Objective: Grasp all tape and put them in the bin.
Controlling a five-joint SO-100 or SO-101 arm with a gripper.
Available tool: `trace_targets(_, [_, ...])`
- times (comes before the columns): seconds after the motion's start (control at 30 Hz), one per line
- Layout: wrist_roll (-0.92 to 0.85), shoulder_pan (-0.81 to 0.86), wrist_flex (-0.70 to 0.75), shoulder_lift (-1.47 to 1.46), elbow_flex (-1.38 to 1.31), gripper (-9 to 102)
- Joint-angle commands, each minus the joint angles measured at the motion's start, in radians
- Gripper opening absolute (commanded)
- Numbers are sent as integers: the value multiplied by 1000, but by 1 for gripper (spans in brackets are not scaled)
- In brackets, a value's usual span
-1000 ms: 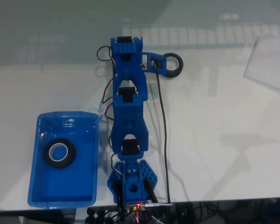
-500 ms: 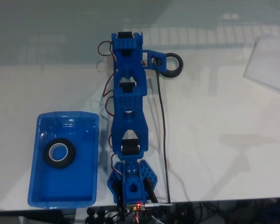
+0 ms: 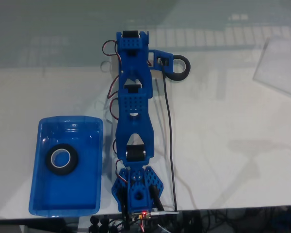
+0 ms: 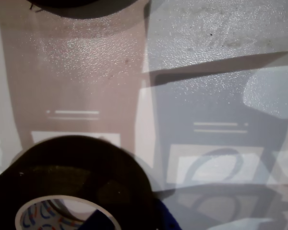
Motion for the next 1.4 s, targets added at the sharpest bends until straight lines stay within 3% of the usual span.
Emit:
trace_targets(0.0, [-6, 8, -2, 43, -25, 0])
trace_targets(0.17, [-15, 6, -8, 178, 75, 0])
trace_targets(0.4, [-87, -101, -57, 629, 422, 0])
trace_targets(0.9, [-253, -667, -48, 1367, 1054, 0])
trace_targets(1.37, [-290, -1031, -12, 1750, 1313, 0])
